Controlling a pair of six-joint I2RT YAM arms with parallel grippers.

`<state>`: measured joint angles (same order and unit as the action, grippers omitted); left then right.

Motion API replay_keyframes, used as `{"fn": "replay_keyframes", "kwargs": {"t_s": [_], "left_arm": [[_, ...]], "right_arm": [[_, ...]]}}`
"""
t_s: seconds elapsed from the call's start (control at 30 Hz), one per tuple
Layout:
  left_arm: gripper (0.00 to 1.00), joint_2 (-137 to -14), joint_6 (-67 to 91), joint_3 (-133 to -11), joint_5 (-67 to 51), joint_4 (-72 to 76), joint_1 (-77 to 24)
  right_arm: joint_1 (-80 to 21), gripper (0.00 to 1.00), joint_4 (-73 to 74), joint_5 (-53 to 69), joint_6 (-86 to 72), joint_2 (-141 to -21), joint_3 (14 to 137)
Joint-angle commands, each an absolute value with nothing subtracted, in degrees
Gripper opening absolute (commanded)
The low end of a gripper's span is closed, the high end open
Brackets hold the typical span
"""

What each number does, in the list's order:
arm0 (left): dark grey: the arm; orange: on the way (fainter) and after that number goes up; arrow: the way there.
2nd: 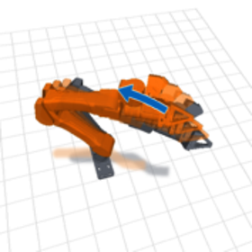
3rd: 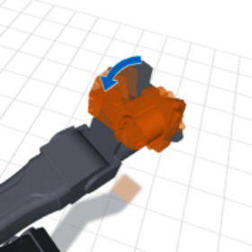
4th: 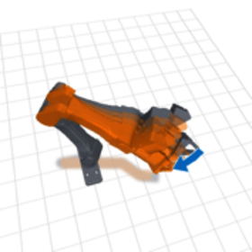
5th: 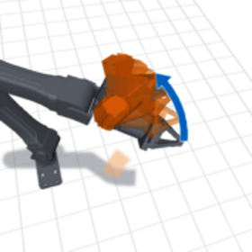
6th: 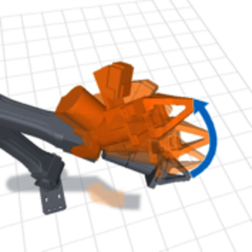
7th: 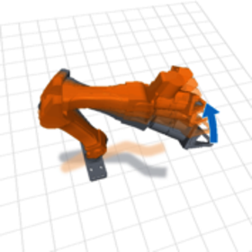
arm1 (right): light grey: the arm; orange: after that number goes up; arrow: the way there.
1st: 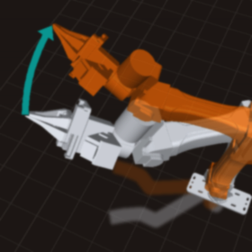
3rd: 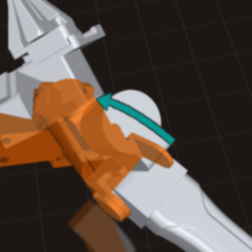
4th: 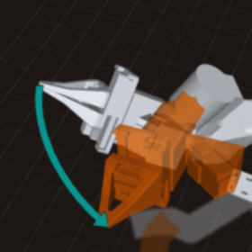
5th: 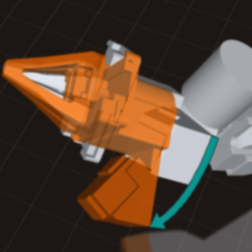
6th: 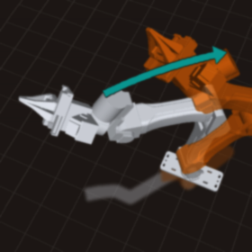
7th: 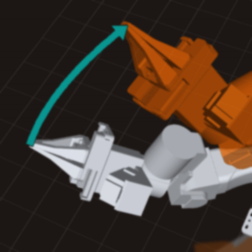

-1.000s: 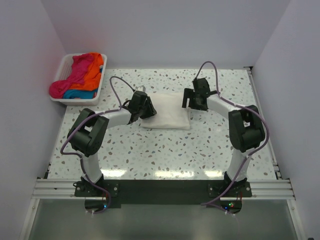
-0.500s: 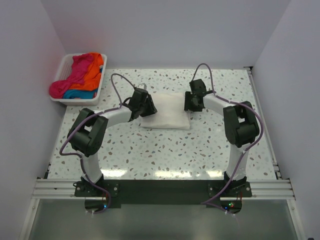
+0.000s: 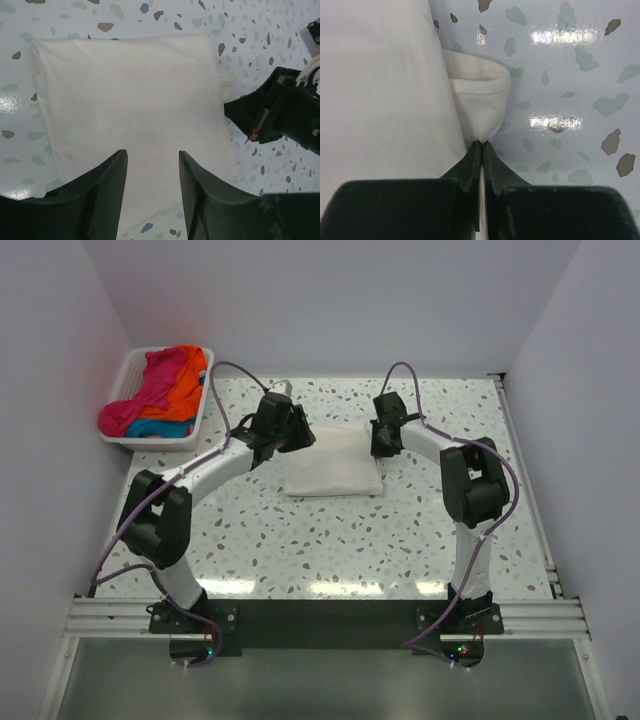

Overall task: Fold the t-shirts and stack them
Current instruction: Neatly place the folded tshirt to the corner

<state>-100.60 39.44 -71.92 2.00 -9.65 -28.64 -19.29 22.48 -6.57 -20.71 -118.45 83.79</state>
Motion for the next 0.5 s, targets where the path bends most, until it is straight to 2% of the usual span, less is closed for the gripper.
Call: {"fn": "replay_keyframes", "kwargs": {"t_s": [0.0,0.47], "left_arm": [[0.51,-95.20,37.36,-74.18,3.25,-12.13,-28.83],[0.51,-90.97,37.70,-69.96,1.93,-11.87,-28.83]], "right_arm": [[-19.07,0.00,24.35,-9.49,-20.13,-118.65,86.48],[-18.54,0.00,23.91,-9.93,-21.62,-118.13,84.55]]}}
